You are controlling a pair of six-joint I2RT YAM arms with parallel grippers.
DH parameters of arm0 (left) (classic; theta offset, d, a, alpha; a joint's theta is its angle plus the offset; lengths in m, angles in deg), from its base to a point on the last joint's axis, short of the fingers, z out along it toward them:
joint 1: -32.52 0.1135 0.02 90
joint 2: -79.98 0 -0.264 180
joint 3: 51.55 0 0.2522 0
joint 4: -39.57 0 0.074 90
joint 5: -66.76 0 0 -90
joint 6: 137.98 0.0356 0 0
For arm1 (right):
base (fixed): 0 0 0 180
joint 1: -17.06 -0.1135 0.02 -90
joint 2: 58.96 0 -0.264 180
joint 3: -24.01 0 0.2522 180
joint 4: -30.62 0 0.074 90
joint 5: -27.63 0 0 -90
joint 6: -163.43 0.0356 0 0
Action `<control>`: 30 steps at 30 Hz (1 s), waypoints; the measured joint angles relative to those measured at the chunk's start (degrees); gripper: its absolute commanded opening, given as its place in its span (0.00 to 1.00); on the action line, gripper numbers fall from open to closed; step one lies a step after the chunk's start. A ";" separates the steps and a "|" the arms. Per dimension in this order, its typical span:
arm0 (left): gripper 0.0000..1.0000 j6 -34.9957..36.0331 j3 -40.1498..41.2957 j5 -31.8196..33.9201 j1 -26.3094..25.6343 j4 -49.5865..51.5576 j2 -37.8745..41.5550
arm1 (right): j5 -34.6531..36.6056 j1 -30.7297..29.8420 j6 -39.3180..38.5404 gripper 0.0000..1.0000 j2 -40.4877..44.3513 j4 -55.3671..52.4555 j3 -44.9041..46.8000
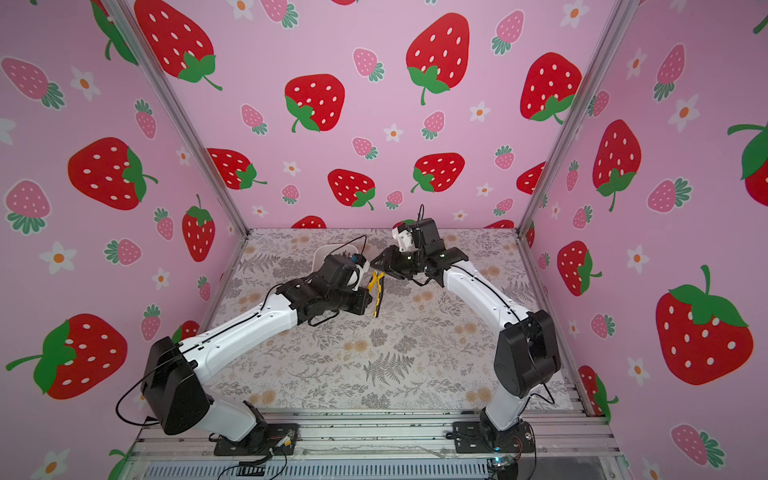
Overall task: Take the pliers out of the storage box
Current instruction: Place the pliers at the center of the board.
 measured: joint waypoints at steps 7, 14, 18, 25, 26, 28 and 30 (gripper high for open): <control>0.00 -0.39 1.57 -1.55 0.00 -1.20 1.95 | -0.26 0.61 1.53 0.00 2.16 3.34 4.11; 0.09 -0.87 3.23 -2.71 0.22 -3.34 3.37 | -0.50 1.42 3.52 0.00 3.34 5.55 5.97; 0.17 -0.98 4.00 -3.19 0.42 -5.07 3.56 | -1.01 2.14 4.74 0.00 3.37 6.16 6.45; 0.38 -3.56 5.14 -2.95 0.83 -7.52 4.20 | -0.02 2.99 5.90 0.00 3.50 6.08 7.78; 0.41 -3.85 5.14 -2.69 0.98 -7.93 4.63 | 0.22 3.37 6.03 0.00 3.50 6.03 8.09; 0.46 -4.61 5.14 -2.25 1.27 -8.61 5.66 | 0.76 4.26 6.21 0.00 3.50 5.97 8.76; 0.46 -4.94 5.14 -1.99 1.33 -9.07 6.38 | 1.05 4.90 6.23 0.00 3.50 5.88 9.01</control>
